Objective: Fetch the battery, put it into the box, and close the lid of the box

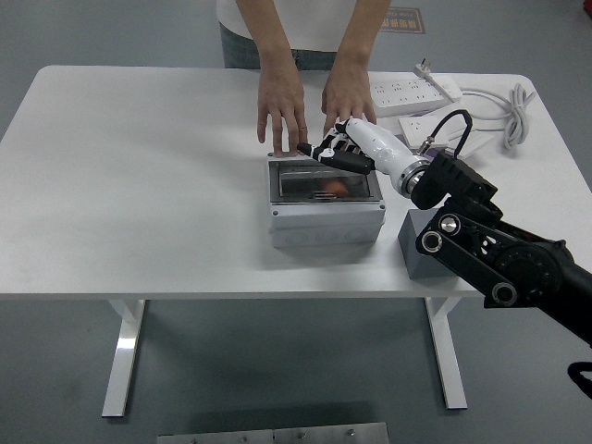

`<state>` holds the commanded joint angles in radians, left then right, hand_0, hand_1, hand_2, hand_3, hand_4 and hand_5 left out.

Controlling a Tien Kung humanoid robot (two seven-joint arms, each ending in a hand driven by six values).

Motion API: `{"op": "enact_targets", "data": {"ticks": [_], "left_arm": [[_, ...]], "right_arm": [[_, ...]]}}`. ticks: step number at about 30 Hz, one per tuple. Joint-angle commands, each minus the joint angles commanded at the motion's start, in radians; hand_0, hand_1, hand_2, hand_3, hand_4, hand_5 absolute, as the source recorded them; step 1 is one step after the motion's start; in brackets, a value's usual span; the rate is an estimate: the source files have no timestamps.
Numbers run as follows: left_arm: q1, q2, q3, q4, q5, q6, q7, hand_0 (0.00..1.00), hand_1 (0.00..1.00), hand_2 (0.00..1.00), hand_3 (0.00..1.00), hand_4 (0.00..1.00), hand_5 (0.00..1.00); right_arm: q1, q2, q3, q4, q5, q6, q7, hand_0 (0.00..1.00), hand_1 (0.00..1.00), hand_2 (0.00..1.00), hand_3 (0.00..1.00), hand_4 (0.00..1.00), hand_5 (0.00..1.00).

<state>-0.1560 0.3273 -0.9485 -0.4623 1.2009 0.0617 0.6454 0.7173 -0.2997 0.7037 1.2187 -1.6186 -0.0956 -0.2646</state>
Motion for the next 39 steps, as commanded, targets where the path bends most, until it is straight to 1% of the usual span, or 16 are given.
{"op": "enact_targets", "data": {"ticks": [3,7,10,14,17,18,20,21,23,24,29,30,33,35,36,39], "left_arm": [[0.0,-0.001,0.0,0.0,0.001,-0.001,0.0,0.632,0.698,0.573,0.541,0.5,0.002],[0.0,-0.002,-0.001,0.001,0.002,-0.001,0.0,0.632,0.698,0.573,0.541,0.5,0.002],[0.002,-0.004,-0.001,0.001,0.002,0.0,0.0,0.632,0.698,0.573,0.541,0.5,0.002],[0.004,-0.009,-0.002,0.001,0.004,0.0,0.0,0.632,0.698,0.573,0.541,0.5,0.002],[0.004,-0.014,-0.003,0.001,0.005,0.001,0.0,0.632,0.698,0.573,0.541,0.5,0.002],[0.005,-0.015,-0.003,0.002,0.006,0.002,0.0,0.632,0.698,0.573,0.541,0.5,0.002],[0.004,-0.018,-0.004,0.002,0.007,0.002,0.0,0.632,0.698,0.573,0.541,0.5,0.002],[0.004,-0.019,-0.004,0.002,0.008,0.002,0.0,0.632,0.698,0.573,0.541,0.5,0.002],[0.003,-0.021,-0.004,0.003,0.008,0.003,0.0,0.632,0.698,0.573,0.541,0.5,0.002],[0.003,-0.022,-0.003,0.003,0.007,0.004,0.0,0.632,0.698,0.573,0.541,0.5,0.002],[0.001,-0.027,-0.003,0.004,0.009,0.005,0.0,0.632,0.698,0.573,0.541,0.5,0.002],[0.0,-0.028,-0.003,0.005,0.008,0.005,0.0,0.632,0.698,0.573,0.541,0.5,0.002],[-0.001,-0.029,-0.003,0.005,0.009,0.006,0.0,0.632,0.698,0.573,0.541,0.5,0.002],[-0.002,-0.029,-0.004,0.006,0.01,0.007,0.0,0.632,0.698,0.573,0.541,0.5,0.002],[-0.002,-0.029,-0.003,0.006,0.009,0.007,0.0,0.632,0.698,0.573,0.541,0.5,0.002],[-0.003,-0.031,-0.002,0.007,0.009,0.008,0.0,0.632,0.698,0.573,0.541,0.5,0.002]], "right_arm": [[-0.002,-0.004,0.015,0.002,-0.008,0.003,-0.002,0.335,0.462,0.525,0.601,0.959,0.998],[-0.017,-0.016,0.078,0.004,-0.03,0.02,-0.008,0.334,0.466,0.519,0.602,0.962,0.998],[-0.043,-0.029,0.134,0.003,-0.018,-0.002,0.026,0.334,0.466,0.519,0.602,0.962,0.998],[-0.098,-0.04,0.217,-0.005,0.055,-0.087,0.119,0.334,0.468,0.511,0.597,0.961,0.998],[-0.146,-0.036,0.279,-0.011,0.128,-0.151,0.209,0.334,0.468,0.511,0.597,0.961,0.998],[-0.168,-0.031,0.308,-0.014,0.164,-0.179,0.252,0.304,0.426,0.478,0.552,0.958,0.998],[-0.198,-0.021,0.345,-0.021,0.223,-0.211,0.318,0.304,0.426,0.478,0.552,0.958,0.998],[-0.219,-0.012,0.371,-0.028,0.268,-0.226,0.366,0.304,0.426,0.478,0.552,0.958,0.998],[-0.252,0.004,0.411,-0.041,0.339,-0.236,0.438,0.304,0.426,0.478,0.552,0.958,0.998],[-0.274,0.016,0.436,-0.048,0.381,-0.237,0.48,0.265,0.329,0.357,0.397,0.884,0.848],[-0.338,0.049,0.523,-0.074,0.565,-0.217,0.661,0.265,0.329,0.357,0.397,0.884,0.848],[-0.35,0.054,0.539,-0.08,0.6,-0.208,0.694,0.289,0.321,0.35,0.387,0.76,0.665],[-0.376,0.062,0.58,-0.09,0.706,-0.181,0.789,0.289,0.321,0.35,0.387,0.76,0.665],[-0.388,0.063,0.603,-0.093,0.753,-0.161,0.829,0.289,0.321,0.35,0.387,0.76,0.665],[-0.394,0.062,0.614,-0.093,0.778,-0.15,0.849,0.391,0.368,0.396,0.419,0.745,0.647],[-0.409,0.057,0.643,-0.095,0.84,-0.121,0.863,0.391,0.368,0.396,0.419,0.745,0.647]]}}
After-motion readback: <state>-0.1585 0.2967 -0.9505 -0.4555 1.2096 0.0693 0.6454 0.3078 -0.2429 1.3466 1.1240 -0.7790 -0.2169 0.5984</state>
